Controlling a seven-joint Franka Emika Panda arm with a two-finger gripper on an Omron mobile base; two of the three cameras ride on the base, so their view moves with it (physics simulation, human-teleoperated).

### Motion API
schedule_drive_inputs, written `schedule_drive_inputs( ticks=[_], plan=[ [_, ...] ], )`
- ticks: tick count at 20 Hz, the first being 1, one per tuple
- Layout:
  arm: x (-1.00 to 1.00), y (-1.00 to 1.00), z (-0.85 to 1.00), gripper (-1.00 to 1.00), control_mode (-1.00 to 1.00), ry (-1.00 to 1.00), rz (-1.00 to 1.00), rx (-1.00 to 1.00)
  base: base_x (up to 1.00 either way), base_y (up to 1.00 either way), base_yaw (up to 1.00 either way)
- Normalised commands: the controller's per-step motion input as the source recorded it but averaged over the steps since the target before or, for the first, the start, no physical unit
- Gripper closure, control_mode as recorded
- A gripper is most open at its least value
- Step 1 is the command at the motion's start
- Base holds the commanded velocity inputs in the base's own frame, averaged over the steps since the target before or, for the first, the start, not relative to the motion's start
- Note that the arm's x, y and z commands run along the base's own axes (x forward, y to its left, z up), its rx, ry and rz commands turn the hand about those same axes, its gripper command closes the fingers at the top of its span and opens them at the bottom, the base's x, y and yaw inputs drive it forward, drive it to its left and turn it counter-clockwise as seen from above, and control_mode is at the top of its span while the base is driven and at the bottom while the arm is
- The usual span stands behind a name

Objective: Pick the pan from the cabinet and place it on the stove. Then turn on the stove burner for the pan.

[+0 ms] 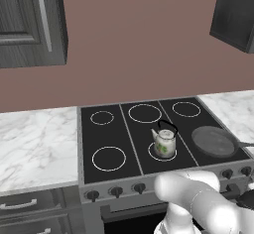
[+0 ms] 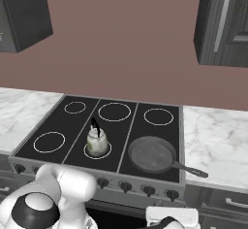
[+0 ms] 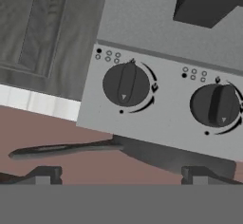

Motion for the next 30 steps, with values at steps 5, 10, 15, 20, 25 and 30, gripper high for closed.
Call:
schedule_drive_inputs(
  ticks=[5,10,15,20,25,30],
  plan=[
    [0.00,0.00,-0.06,-1.00,-1.00,0.00,0.00,-0.04,0.00,0.00,0.00],
    [0.05,0.00,-0.06,-1.00,-1.00,0.00,0.00,-0.01,0.00,0.00,0.00],
    [0.15,0.12,-0.08,-1.00,-1.00,0.02,0.00,-0.03,0.00,0.00,0.00],
    [0.22,0.19,-0.06,-1.00,-1.00,0.03,0.00,-0.03,0.00,0.00,0.00],
    [0.13,0.00,-0.07,-1.00,-1.00,0.00,-0.01,0.00,0.00,0.00,0.00],
    [0.10,-0.04,-0.05,-1.00,-1.00,0.00,0.00,0.00,0.00,0.00,0.00]
  ],
)
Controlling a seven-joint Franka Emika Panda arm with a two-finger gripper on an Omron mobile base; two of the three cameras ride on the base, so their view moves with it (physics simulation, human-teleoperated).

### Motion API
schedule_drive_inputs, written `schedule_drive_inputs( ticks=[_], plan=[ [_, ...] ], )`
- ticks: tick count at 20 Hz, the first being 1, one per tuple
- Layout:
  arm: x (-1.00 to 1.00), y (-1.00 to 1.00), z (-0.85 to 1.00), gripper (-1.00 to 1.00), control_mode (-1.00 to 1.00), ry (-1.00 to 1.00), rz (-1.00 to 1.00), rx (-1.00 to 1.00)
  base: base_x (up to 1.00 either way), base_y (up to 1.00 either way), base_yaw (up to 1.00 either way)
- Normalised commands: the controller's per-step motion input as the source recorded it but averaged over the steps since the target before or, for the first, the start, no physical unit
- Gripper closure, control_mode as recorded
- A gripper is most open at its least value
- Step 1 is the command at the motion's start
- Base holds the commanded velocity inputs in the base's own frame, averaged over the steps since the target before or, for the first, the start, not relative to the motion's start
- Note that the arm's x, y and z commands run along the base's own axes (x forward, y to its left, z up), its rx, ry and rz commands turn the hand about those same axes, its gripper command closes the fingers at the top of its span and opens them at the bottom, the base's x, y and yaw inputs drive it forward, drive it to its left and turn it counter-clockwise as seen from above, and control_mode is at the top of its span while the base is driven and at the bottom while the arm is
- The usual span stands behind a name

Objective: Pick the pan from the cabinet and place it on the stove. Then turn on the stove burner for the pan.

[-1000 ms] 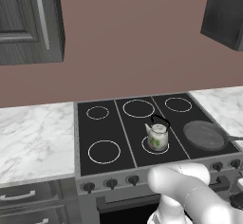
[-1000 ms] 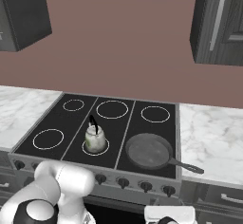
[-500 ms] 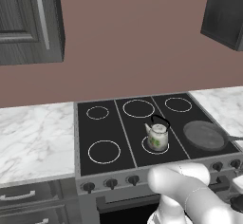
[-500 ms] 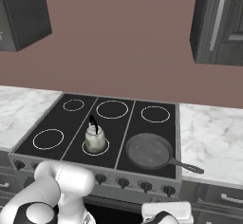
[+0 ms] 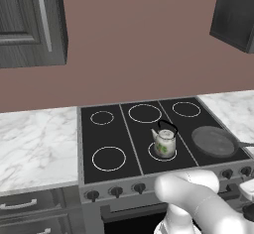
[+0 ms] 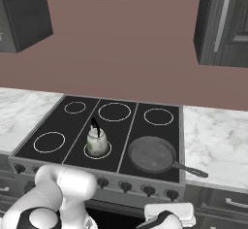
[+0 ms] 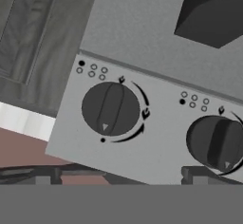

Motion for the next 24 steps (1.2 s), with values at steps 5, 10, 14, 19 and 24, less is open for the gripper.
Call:
schedule_drive_inputs(
  ticks=[5,10,14,19,24],
  plan=[
    [0.11,-0.03,-0.07,-1.00,-1.00,0.00,0.00,0.00,0.00,0.00,0.00],
    [0.11,-0.02,-0.08,-1.00,-1.00,0.00,0.00,0.00,0.00,0.00,0.00],
    [0.09,-0.02,-0.11,-1.00,-1.00,0.00,0.00,0.00,0.00,0.00,0.00],
    [0.04,-0.07,-0.13,-1.00,-1.00,0.00,0.00,0.00,0.00,0.00,0.00],
    [0.05,-0.15,-0.10,-1.00,-1.00,0.00,0.00,0.00,0.00,0.00,0.00]
  ],
)
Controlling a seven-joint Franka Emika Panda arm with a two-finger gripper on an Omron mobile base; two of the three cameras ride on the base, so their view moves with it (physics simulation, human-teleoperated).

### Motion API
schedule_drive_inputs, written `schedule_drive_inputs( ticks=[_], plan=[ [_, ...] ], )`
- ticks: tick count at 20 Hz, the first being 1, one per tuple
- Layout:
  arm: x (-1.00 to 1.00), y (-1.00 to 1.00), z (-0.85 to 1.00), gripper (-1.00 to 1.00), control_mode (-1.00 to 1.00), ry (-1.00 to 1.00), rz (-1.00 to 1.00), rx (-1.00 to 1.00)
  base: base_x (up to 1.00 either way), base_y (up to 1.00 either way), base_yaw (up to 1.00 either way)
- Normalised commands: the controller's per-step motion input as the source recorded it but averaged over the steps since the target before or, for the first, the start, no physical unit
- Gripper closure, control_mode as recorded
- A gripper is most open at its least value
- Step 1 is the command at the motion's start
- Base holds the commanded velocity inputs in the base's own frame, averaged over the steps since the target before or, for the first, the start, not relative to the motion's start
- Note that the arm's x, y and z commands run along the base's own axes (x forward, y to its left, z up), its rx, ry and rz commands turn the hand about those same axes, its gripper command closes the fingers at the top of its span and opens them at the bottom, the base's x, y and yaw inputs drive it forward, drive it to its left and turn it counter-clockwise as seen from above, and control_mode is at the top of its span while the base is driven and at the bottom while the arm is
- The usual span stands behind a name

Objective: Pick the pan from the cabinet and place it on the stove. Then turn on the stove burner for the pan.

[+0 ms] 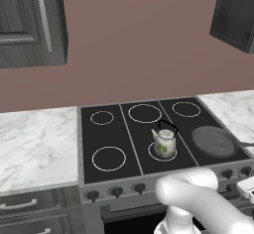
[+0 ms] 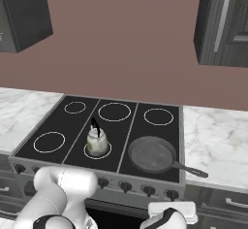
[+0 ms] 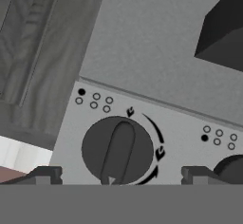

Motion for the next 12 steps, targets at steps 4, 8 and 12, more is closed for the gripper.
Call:
schedule_drive_inputs(
  ticks=[4,8,12],
  plan=[
    [0.08,-0.07,-0.03,-1.00,-1.00,0.00,0.00,0.00,0.00,0.00,0.00],
    [0.12,0.00,0.00,-1.00,-1.00,0.00,0.00,0.00,0.00,0.00,0.00],
    [0.06,0.00,-0.01,-1.00,-1.00,0.00,0.00,0.00,0.00,0.00,0.00]
  ],
)
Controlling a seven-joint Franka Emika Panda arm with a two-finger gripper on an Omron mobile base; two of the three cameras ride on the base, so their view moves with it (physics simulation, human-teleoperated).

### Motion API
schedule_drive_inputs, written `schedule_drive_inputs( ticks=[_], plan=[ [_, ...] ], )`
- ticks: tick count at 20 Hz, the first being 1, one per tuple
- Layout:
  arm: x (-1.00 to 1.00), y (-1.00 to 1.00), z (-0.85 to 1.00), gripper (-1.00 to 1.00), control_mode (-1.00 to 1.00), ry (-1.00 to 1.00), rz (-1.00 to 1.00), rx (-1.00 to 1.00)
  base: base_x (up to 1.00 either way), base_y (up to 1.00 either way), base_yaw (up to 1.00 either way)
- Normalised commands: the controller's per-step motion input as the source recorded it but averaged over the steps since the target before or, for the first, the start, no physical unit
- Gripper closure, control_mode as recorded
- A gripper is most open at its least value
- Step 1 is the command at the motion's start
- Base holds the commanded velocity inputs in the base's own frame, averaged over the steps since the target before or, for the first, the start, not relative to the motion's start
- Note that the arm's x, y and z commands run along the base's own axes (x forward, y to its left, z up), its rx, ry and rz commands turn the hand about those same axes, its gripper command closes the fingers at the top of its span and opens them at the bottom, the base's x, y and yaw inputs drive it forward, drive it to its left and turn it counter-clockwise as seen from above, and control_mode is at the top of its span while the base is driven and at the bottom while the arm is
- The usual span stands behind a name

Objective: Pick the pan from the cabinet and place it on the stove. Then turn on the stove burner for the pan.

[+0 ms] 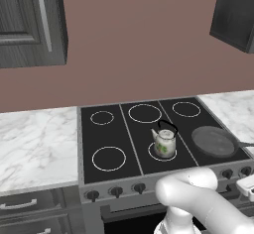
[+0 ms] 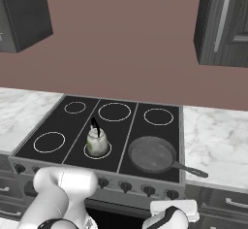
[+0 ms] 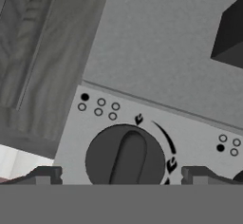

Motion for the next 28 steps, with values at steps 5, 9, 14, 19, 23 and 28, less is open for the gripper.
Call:
schedule_drive_inputs(
  ticks=[5,9,14,19,23,28],
  plan=[
    [0.05,0.00,-0.05,1.00,-1.00,0.00,0.00,0.00,0.00,0.00,0.00],
    [0.11,0.05,-0.11,1.00,-1.00,0.03,0.00,0.00,0.00,0.00,0.00],
    [0.08,0.02,-0.09,1.00,-1.00,0.01,0.00,0.00,0.00,0.00,0.00],
    [0.09,0.00,-0.13,1.00,-1.00,0.02,0.00,-0.02,0.00,0.00,0.00],
    [0.02,0.00,-0.15,1.00,-1.00,-0.01,0.00,-0.21,0.00,0.00,0.00],
    [0.00,0.00,-0.01,1.00,-1.00,-0.02,0.01,-0.37,0.00,0.00,0.00]
  ],
)
